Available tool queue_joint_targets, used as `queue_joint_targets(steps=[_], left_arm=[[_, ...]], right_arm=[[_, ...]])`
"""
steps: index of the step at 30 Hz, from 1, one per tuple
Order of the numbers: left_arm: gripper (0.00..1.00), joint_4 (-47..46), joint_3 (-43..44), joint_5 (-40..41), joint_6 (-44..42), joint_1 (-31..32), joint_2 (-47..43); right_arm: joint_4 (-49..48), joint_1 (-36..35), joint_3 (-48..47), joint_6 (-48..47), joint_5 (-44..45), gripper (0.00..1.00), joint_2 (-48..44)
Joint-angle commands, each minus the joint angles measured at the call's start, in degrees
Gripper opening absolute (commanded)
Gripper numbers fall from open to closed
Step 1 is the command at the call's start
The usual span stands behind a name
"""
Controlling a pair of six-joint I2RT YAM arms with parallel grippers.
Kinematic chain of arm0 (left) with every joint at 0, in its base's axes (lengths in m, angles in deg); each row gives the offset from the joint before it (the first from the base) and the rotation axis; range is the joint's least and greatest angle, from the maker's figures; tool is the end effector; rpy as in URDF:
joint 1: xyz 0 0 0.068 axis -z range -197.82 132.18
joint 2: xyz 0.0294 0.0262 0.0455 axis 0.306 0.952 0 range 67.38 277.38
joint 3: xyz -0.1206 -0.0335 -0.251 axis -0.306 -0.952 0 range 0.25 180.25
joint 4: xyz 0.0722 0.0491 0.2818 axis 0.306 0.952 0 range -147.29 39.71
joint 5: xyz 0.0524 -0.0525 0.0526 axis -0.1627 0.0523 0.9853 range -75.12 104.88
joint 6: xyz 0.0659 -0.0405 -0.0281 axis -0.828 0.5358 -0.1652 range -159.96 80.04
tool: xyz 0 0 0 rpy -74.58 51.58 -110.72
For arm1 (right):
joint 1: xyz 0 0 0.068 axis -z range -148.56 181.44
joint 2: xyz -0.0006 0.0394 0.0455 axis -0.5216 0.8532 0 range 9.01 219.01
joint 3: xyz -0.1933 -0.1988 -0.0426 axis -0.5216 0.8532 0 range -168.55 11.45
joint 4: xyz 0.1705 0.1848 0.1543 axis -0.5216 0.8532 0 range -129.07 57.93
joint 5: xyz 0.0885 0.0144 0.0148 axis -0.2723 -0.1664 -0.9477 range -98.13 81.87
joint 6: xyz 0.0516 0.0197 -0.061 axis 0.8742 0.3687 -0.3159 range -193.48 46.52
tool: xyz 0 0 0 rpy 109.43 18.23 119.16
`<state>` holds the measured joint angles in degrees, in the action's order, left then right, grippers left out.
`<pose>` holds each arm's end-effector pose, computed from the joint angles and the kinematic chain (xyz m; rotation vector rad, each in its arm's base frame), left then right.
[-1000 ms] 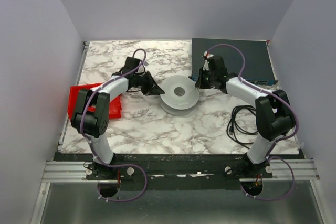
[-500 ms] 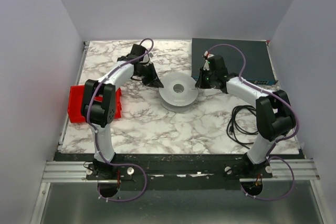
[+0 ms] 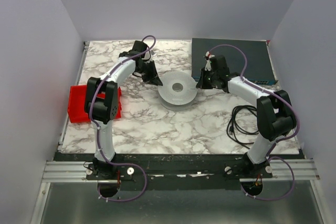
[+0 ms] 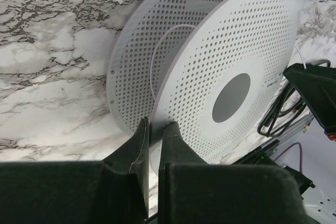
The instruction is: Wrap the cables
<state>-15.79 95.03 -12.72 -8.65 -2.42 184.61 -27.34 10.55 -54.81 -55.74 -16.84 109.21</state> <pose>0.4607 -0.1613 0.1802 -0.2284 2.7777 -0.8827 0.4031 0.1655 0.1708 -0.1412 2.4101 0.4985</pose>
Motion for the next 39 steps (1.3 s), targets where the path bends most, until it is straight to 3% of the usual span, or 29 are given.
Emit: queue_joint_targets(steps=[1, 13, 26, 39], left_arm=[[0.0, 5.5, 0.7, 16.0, -3.3, -1.5, 2.8], [0.0, 5.1, -0.5, 16.3, -2.2, -1.5, 1.9], [0.0, -1.8, -9.1, 13.3, 5.4, -1.3, -3.1], [0.0, -3.9, -11.1, 12.3, 7.2, -0.9, -5.2]], right_arm=[[6.8, 1.6, 1.0, -2.2, 0.3, 0.01, 0.3], [-0.2, 3.5, 6.2, 1.8, -12.9, 0.01, 0.3], [-21.2, 3.5, 15.4, 15.2, -29.1, 0.08, 3.8], [-37.9, 3.5, 22.7, 27.3, -29.8, 0.23, 4.7]])
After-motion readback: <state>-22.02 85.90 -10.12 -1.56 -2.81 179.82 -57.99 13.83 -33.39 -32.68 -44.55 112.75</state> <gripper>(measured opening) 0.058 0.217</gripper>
